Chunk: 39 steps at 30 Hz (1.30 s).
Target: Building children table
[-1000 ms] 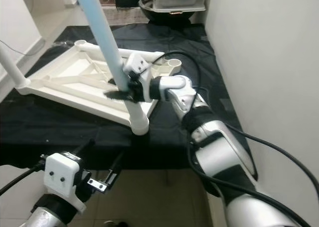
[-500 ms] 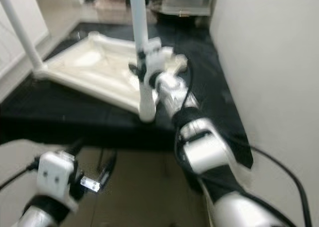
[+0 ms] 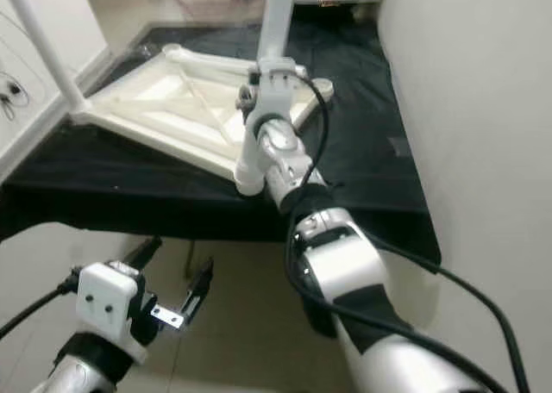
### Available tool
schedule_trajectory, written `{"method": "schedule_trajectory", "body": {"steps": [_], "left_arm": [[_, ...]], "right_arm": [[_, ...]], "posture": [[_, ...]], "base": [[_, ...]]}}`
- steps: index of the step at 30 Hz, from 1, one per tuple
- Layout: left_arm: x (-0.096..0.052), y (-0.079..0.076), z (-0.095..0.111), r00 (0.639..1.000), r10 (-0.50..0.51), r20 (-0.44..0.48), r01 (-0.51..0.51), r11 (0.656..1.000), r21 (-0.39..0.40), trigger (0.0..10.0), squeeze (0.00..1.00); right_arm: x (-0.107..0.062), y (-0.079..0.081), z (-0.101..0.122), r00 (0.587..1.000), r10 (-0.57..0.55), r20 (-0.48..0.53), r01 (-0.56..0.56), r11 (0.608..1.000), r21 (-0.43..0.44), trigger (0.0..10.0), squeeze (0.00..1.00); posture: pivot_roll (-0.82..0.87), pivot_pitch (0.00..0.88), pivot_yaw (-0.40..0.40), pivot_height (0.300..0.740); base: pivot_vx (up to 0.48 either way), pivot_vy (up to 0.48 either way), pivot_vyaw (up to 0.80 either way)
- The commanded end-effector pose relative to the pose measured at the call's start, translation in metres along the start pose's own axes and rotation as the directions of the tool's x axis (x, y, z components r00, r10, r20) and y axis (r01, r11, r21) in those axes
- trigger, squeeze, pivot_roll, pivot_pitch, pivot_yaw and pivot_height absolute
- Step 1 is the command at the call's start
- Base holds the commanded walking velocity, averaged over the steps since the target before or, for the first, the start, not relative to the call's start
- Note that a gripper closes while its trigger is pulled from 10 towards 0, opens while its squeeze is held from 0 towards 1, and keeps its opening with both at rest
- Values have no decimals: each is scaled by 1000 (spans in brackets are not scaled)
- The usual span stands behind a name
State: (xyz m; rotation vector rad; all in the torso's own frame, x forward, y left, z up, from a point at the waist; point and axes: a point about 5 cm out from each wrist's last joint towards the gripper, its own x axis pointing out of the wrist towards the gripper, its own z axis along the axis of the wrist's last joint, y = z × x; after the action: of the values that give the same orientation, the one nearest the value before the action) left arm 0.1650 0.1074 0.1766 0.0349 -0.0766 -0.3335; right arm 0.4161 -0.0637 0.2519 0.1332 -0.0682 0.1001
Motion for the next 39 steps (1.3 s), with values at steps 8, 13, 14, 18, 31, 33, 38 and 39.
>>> {"method": "schedule_trajectory", "body": {"steps": [8,13,14,18,31,33,38,39], "left_arm": [[-2,3,-2,1000,4,-15,-4,1000,17,10000,0],[-2,3,-2,1000,6,-16,-6,1000,18,10000,0],[-2,3,-2,1000,6,-16,-6,1000,18,10000,0],[-2,3,-2,1000,8,-14,-7,1000,19,10000,0],[-2,4,-3,1000,12,-15,-12,1000,22,10000,0],[-2,4,-3,1000,11,-15,-11,1000,21,10000,0],[-1,3,-3,1000,7,-16,-7,1000,19,10000,0],[-1,3,-4,1000,6,-17,-6,1000,20,10000,0]], "right_arm": [[-10,-5,-28,987,-160,31,162,963,-214,10000,0],[-14,5,-24,984,-123,127,154,950,-272,10000,0],[-15,7,-25,985,-122,125,152,951,-271,10000,0],[-16,8,-33,988,-131,85,150,951,-270,10000,0],[-9,-14,-31,979,-194,-65,183,973,-139,10000,0],[-9,-12,-29,984,-164,-68,156,982,-110,10000,0],[-14,3,-27,997,-28,-70,27,999,-17,10000,0],[-15,5,-28,997,-4,-76,3,1000,-9,10000,0]], "posture": [[73,167,29,740],[73,171,27,740],[72,170,26,740],[72,170,26,740],[68,174,25,740],[68,174,25,740],[71,174,28,740],[71,174,28,740]], "base": [[0,0,0],[0,0,0],[0,0,0],[0,0,0],[0,0,0],[0,0,0],[0,0,0],[0,0,0]]}}
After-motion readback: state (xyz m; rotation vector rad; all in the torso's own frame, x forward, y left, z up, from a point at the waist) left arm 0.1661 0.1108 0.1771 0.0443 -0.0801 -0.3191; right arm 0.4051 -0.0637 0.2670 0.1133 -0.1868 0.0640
